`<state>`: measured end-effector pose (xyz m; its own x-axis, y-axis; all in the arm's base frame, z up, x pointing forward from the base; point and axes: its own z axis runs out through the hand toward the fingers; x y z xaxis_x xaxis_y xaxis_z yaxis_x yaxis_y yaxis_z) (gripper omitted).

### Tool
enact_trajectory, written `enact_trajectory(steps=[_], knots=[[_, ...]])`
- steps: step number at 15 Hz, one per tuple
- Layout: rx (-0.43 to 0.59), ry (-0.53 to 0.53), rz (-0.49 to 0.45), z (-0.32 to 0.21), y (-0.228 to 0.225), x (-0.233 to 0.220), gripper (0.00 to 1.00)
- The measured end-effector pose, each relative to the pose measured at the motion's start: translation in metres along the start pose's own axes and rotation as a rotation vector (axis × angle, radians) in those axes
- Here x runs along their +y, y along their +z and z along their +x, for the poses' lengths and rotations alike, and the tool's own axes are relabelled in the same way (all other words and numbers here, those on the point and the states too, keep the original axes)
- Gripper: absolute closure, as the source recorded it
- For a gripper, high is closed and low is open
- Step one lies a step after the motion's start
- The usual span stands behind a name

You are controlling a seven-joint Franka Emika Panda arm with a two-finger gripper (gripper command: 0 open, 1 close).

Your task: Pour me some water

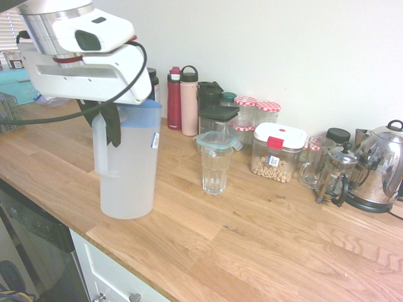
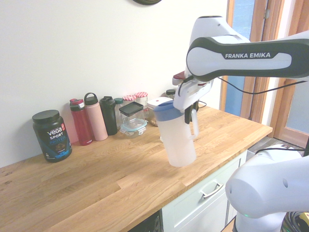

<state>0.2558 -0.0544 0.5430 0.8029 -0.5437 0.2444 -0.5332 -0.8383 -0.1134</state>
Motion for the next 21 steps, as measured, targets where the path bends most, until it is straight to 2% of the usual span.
enact_trajectory(steps=[6, 12, 15, 18, 21], knots=[[-0.031, -0.084, 0.086, 0.052, 0.014, 0.098, 1.00], [0.028, -0.248, 0.051, 0.125, 0.029, 0.147, 1.00], [0.025, -0.361, 0.029, 0.147, 0.025, 0.156, 1.00], [0.025, -0.459, -0.005, 0.172, 0.006, 0.145, 1.00], [0.005, -0.527, -0.091, 0.196, -0.007, 0.123, 1.00]])
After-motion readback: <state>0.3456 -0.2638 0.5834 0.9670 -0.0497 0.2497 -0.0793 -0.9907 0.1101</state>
